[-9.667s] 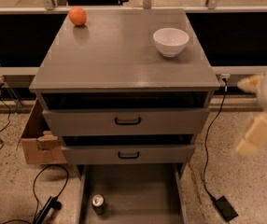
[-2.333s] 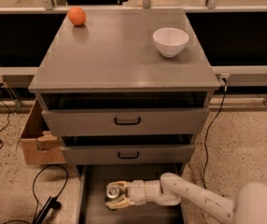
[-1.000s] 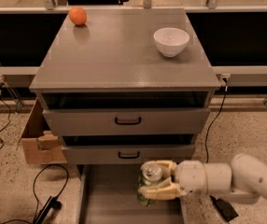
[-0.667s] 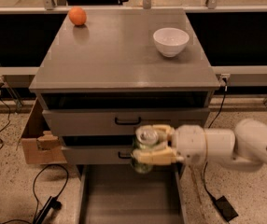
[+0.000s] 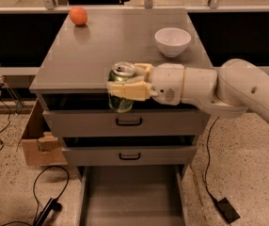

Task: Pick green can from bottom drawer and place on counter

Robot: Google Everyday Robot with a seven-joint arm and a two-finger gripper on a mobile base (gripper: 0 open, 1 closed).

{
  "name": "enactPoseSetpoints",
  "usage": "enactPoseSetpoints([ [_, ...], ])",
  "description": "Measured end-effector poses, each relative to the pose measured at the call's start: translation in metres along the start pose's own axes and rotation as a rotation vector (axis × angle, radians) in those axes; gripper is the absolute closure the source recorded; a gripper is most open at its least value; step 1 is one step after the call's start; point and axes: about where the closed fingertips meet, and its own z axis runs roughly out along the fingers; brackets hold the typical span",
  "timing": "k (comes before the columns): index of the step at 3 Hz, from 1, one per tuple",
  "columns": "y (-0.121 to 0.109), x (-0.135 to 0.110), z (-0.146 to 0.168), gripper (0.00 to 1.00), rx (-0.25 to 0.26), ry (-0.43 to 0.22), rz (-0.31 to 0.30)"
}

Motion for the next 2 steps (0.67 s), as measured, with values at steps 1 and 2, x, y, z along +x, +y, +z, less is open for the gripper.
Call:
enactPoseSetpoints([
  [1,-0.044,-0.03,0.039,1.0,0.088,-0.031,-0.019],
  [2,-0.093,-0.036,0.078,1.0,0.145,-0.041,-0.017],
])
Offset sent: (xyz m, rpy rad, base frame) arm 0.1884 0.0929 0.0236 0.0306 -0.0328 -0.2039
